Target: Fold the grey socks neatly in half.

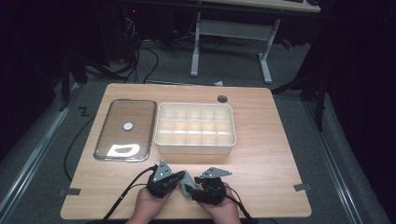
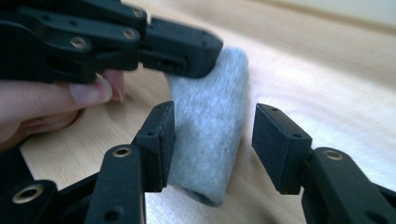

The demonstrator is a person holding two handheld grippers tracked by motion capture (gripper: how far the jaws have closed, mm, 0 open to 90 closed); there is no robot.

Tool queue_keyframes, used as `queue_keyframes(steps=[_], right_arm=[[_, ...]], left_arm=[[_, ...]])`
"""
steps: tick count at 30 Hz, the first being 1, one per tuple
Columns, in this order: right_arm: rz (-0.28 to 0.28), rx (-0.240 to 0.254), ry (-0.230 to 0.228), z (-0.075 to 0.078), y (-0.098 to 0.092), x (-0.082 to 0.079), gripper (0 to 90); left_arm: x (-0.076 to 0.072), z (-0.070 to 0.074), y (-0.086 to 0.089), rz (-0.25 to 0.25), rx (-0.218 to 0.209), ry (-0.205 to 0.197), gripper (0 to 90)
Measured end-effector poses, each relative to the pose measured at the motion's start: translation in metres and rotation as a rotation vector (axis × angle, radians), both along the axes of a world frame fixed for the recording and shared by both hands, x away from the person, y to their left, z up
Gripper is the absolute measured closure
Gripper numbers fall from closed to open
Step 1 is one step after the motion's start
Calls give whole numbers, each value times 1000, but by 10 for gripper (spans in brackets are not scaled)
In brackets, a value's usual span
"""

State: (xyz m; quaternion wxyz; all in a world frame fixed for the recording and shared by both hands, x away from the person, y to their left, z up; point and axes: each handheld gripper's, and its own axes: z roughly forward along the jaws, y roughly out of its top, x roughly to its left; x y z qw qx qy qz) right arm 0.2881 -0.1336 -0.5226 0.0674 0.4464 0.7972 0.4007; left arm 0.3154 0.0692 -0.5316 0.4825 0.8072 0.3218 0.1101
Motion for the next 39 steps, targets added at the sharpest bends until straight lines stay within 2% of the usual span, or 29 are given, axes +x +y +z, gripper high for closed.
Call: queue_keyframes(steps=[3, 4, 6, 9, 11, 14, 17, 19, 21, 27, 32, 39], right_arm=[[10, 24, 33, -3, -1, 4, 508], [14, 25, 40, -3, -1, 5, 514], [24, 25, 55, -2, -1, 6, 532], [30, 12, 61, 0, 0, 6, 541], [38, 3, 57, 1, 1, 7, 542], [48, -15, 57, 2, 2, 7, 549], [66, -27, 54, 3, 4, 8, 554], [73, -35, 61, 4, 6, 8, 553], [80, -44, 68, 5, 8, 9, 552], [104, -86, 63, 9, 14, 9, 575], [121, -100, 85, 10, 18, 10, 573], [150, -124, 99, 12, 23, 13, 593]], left_arm=[[-1, 0, 2, 5, -14, -6, 878], [-1, 0, 3, 10, -29, -6, 841], [-2, 4, 10, 32, -51, 8, 711], [-6, 13, 28, 75, -83, -16, 618], [-10, 21, 48, 113, -71, -38, 582], [-16, 26, 74, 165, -48, -46, 537], [-24, 21, 95, 218, -9, -73, 523], [-26, 14, 102, 231, 5, -66, 525], [-26, 12, 103, 227, 22, -63, 526], [-26, 9, 98, 204, 71, -104, 525], [-23, 9, 99, 206, 49, -91, 525], [-23, 8, 99, 201, 60, -94, 523]])
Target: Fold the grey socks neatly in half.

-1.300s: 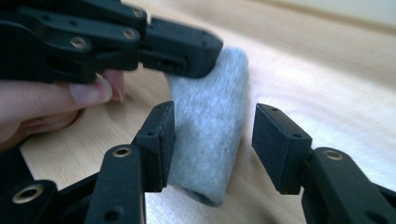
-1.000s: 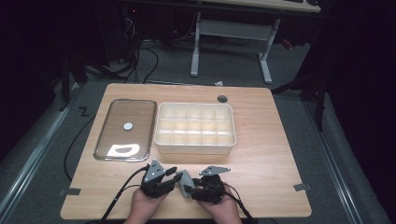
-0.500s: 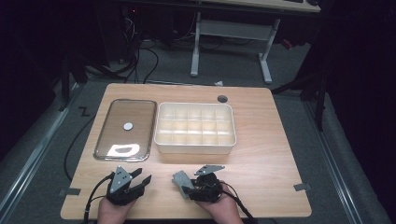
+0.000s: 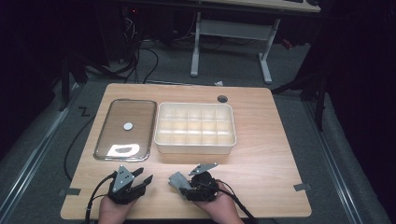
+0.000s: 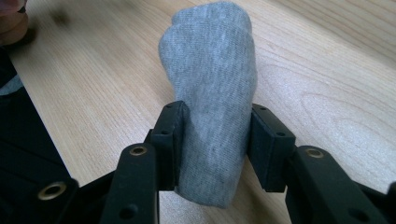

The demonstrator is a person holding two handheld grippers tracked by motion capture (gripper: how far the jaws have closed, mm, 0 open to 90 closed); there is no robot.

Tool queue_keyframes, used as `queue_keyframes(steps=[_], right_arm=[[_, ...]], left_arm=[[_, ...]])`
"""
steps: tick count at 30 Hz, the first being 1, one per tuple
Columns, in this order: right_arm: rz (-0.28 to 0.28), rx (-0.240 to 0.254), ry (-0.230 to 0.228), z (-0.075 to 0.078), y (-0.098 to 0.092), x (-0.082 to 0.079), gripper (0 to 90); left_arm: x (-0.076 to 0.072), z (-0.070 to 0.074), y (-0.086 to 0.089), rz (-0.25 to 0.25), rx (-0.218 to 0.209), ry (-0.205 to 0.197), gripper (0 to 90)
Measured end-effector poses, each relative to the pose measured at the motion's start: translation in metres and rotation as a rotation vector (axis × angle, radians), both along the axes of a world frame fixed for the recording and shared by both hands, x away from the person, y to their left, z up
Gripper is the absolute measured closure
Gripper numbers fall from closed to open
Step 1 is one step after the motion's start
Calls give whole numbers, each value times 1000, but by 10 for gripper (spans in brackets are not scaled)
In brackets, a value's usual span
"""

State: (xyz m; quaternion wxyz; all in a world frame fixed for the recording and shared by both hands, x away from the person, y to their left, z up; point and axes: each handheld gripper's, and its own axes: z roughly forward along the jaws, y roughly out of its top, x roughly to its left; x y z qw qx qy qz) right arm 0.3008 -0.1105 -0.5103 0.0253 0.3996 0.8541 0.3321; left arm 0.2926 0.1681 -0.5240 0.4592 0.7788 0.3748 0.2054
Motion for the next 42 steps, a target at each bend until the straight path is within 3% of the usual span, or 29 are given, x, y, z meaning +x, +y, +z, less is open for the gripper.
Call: queue_keyframes(steps=[16, 23, 32, 42], right_arm=[[48, -4, 35, 1, 4, 3, 631], [49, 4, 45, 2, 3, 4, 673], [40, 7, -15, 11, -2, 0, 691], [-10, -12, -71, 24, -32, 6, 690]], left_arm=[[-2, -3, -2, 7, 20, -6, 486], [-1, -4, -2, -2, 15, 11, 460], [-1, -3, -2, -11, -12, 29, 430], [-4, -2, -7, -42, -8, 11, 382]])
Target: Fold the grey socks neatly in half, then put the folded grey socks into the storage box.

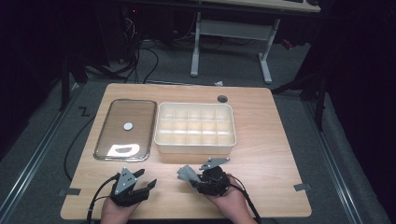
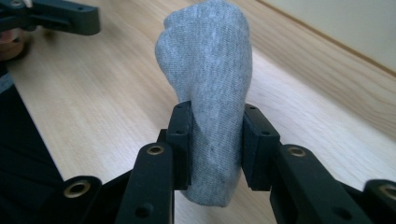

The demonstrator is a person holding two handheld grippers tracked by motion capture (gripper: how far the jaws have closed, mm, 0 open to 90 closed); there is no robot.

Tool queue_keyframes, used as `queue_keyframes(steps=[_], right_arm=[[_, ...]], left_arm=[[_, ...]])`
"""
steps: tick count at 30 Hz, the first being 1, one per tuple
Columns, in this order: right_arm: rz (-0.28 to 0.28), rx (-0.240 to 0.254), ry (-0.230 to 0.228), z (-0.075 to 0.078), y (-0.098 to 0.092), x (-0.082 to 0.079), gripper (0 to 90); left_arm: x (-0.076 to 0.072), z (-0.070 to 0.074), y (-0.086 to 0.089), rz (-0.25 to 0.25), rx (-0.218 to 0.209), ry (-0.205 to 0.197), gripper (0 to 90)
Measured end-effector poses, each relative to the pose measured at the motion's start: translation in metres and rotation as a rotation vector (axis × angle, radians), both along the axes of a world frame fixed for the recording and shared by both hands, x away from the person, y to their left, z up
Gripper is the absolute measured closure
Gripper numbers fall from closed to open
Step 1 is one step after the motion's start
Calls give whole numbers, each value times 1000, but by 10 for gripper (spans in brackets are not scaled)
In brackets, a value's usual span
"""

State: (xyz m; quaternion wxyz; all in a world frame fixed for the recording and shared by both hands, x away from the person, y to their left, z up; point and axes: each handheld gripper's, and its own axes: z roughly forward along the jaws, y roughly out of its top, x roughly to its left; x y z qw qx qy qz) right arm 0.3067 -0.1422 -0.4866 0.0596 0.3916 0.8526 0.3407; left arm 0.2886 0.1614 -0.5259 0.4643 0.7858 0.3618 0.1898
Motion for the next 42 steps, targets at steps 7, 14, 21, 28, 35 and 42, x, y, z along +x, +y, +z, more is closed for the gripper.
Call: queue_keyframes(steps=[7, 14, 21, 28, 35, 42], right_arm=[[-48, -21, -19, 4, -19, 4, 689], [-96, -69, -32, 8, -37, 4, 689], [-125, -100, -45, 12, -53, 4, 689], [-150, -117, -36, 15, -67, 8, 689], [-178, -154, -28, 21, -81, 12, 688], [-203, -166, -20, 29, -94, 16, 688]], left_arm=[[0, 1, 1, -5, -18, 3, 370], [4, 1, 0, -13, -23, 4, 369], [5, 1, -3, -19, -28, -1, 364], [6, 0, 0, -15, -33, 15, 356], [4, 1, 0, -18, -6, 1, 355], [5, 0, -4, -24, -4, 2, 355]])
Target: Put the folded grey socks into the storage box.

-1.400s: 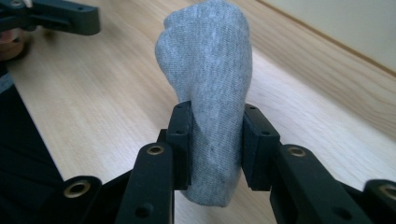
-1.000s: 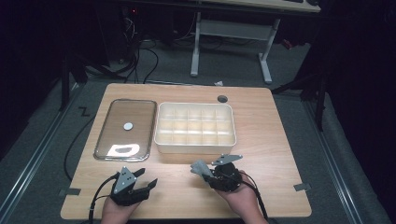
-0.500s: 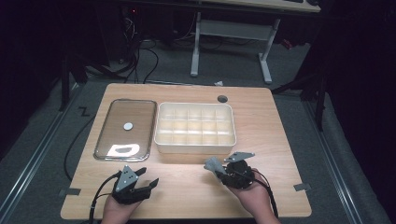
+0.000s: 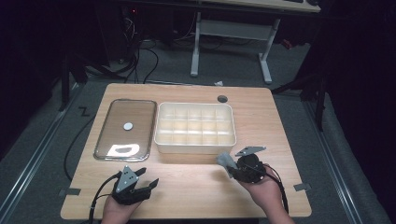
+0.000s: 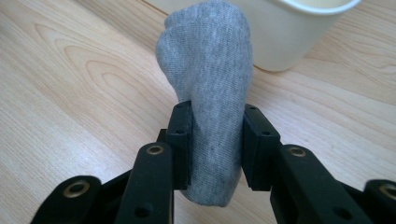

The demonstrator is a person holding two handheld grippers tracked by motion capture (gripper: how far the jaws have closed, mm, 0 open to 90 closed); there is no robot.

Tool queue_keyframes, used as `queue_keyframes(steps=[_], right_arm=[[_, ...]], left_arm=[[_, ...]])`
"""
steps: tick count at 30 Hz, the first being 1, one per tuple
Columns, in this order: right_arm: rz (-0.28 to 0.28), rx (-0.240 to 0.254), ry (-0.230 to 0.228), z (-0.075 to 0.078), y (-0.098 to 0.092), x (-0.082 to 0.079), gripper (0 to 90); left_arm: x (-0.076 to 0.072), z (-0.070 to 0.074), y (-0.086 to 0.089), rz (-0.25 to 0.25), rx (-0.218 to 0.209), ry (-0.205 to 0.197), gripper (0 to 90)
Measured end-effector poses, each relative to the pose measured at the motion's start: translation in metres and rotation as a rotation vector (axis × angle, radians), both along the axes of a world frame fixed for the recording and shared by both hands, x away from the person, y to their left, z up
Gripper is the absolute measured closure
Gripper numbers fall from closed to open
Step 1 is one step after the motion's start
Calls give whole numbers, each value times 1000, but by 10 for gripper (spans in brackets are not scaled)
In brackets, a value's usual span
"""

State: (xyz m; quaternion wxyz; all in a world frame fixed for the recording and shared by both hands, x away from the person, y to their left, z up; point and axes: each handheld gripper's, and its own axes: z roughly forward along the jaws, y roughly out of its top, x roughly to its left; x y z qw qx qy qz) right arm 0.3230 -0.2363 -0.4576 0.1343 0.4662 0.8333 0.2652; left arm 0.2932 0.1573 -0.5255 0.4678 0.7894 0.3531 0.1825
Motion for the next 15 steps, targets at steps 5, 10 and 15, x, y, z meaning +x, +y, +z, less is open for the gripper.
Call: queue_keyframes(steps=[5, 10, 15], right_arm=[[-3, -14, -2, 9, -5, 2, 688], [-15, 0, -6, 18, -9, 6, 688], [-20, 1, -6, 26, -11, 13, 690]], left_arm=[[-2, 2, 1, 4, -5, -14, 353], [-2, 2, 4, 12, -10, -12, 355], [-3, 0, 2, 2, 1, -2, 352]])
